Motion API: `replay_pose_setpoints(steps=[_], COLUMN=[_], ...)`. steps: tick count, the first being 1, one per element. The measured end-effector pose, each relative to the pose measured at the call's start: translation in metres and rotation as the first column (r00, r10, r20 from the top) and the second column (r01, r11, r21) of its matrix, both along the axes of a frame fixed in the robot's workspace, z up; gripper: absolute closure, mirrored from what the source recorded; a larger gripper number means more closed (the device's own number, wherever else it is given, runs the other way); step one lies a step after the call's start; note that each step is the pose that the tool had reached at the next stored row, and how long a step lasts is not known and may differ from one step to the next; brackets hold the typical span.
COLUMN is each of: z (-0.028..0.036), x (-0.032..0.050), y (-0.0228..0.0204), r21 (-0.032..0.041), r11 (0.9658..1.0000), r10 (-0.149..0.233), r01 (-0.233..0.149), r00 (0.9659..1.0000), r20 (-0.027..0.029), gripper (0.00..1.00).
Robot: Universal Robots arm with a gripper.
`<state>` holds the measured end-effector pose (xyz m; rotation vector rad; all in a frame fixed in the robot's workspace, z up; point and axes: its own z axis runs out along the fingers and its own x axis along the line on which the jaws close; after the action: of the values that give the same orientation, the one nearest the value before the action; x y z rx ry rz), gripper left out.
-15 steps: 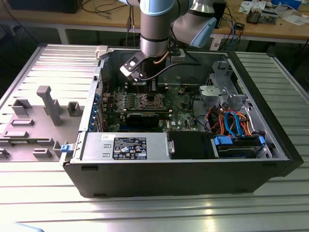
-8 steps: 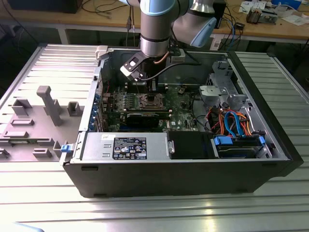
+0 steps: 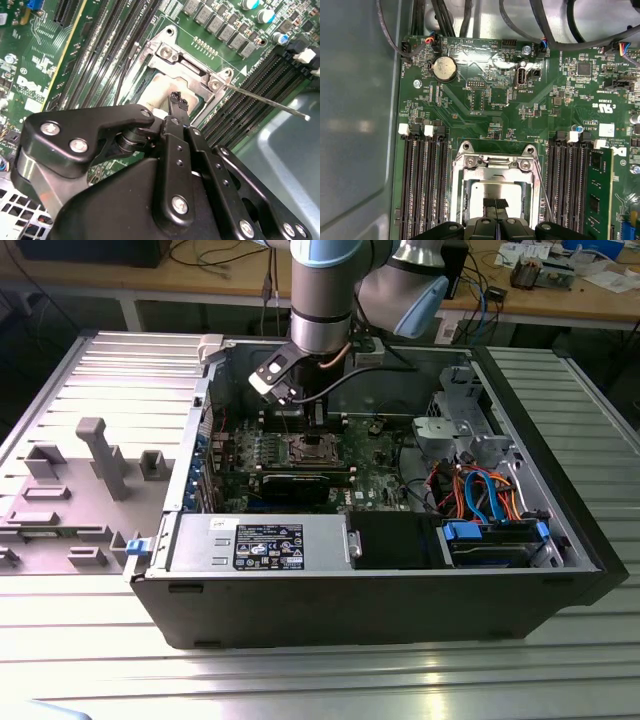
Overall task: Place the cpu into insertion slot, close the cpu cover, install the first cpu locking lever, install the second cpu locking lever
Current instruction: 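Install the first cpu locking lever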
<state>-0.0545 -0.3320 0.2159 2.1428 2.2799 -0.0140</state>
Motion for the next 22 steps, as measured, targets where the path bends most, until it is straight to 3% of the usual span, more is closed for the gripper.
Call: replay_pose_setpoints(steps=[6, 14, 19, 22], z=[0.0171, 0.047, 0.055, 0.0555], x=[0.0, 0.0, 0.0, 0.0], y=[0.0, 0.0, 0.0, 0.0], r21=[0.0002, 0.0003, 0.0003, 0.0005], r11=[1.0, 1.0, 1.0, 1.0], r10=[0.0, 0.0, 0.0, 0.0], r01=[0.0, 0.0, 0.0, 0.0], r00=[1.0, 1.0, 1.0, 1.0], r20=[0.0, 0.0, 0.0, 0.0002], gripper=[0.89, 0.89, 0.89, 0.89])
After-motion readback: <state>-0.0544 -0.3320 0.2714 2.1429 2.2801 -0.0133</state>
